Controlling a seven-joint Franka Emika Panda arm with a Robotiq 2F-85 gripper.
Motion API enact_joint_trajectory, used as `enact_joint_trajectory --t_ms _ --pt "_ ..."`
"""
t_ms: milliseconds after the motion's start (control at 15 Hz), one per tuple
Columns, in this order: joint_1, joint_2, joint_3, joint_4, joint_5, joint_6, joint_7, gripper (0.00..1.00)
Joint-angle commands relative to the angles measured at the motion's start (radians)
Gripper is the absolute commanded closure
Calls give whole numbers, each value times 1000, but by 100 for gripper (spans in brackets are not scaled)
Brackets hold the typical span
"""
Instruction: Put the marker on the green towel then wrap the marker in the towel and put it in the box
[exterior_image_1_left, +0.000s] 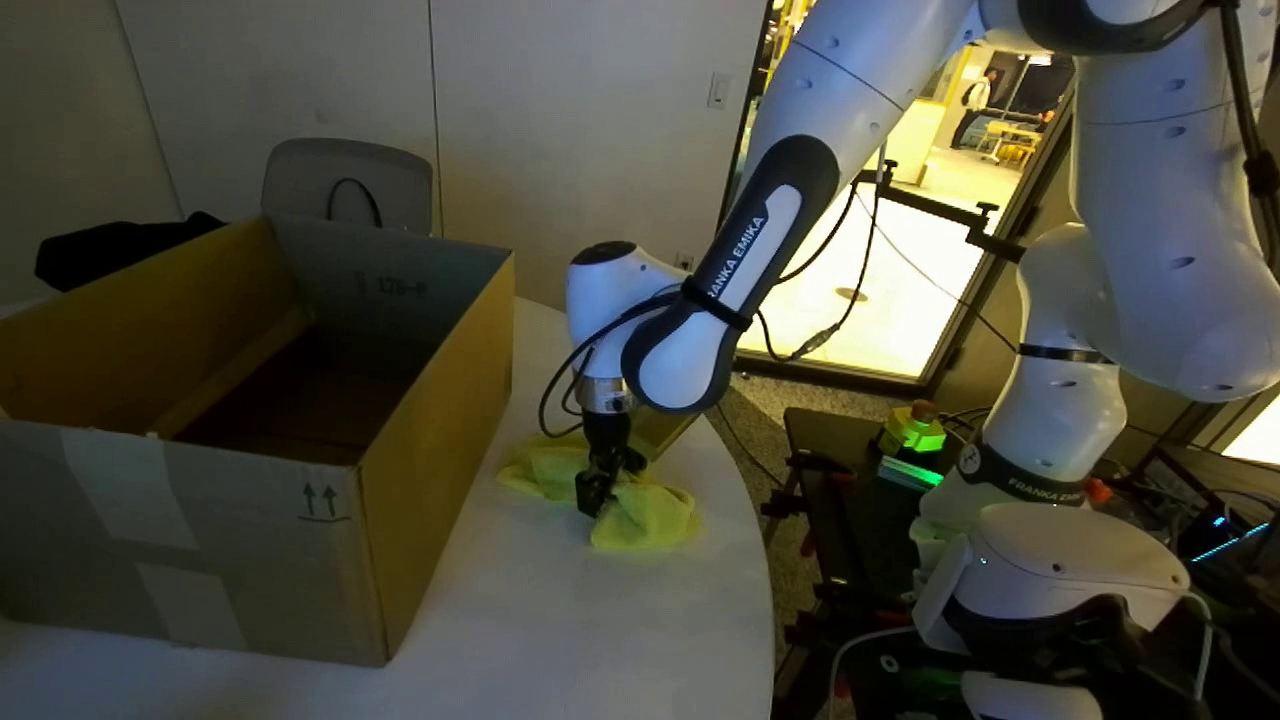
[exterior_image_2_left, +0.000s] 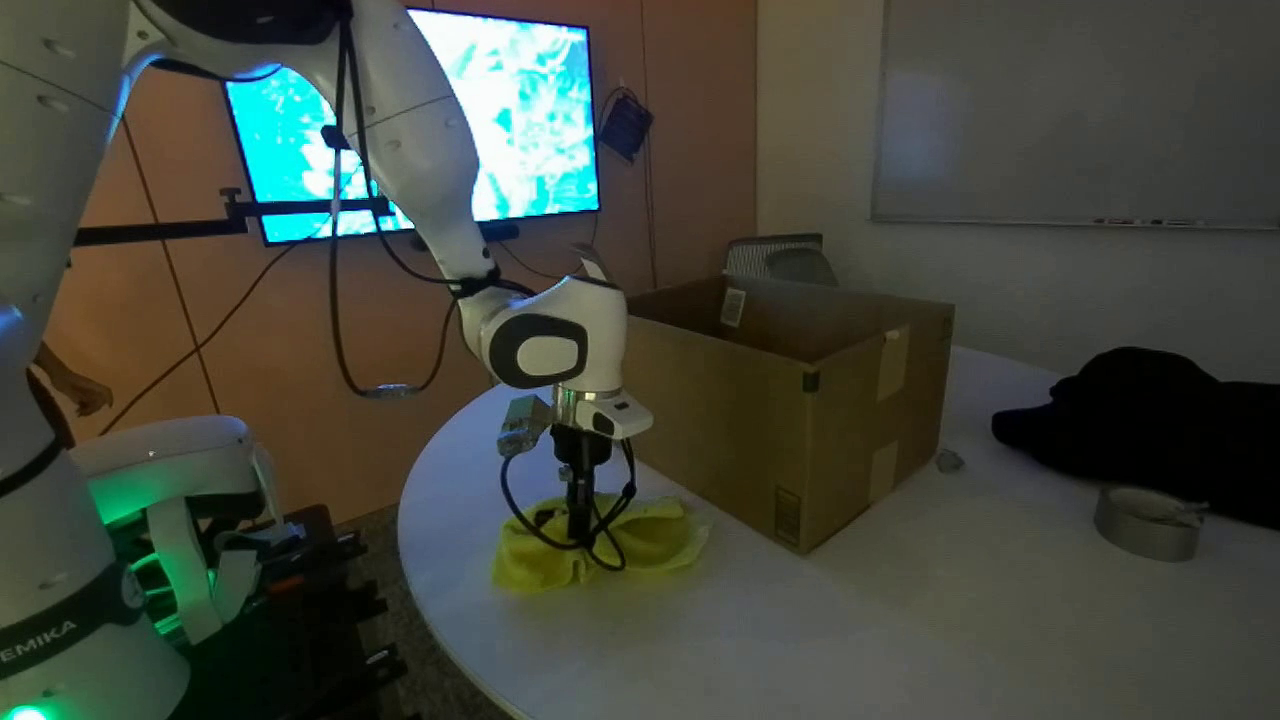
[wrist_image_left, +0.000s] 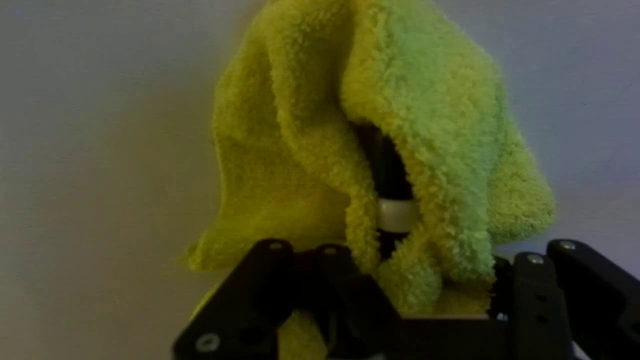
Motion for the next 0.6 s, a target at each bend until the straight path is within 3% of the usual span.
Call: enact_joint_trajectory --t_ms 0,267,533 --pt "13 -103 -7 -31 -28 -46 17 90" --pt "28 -277 -25 -60 -93 -111 55 89" --pt "11 -439 -1 -14 -191 -225 131 90"
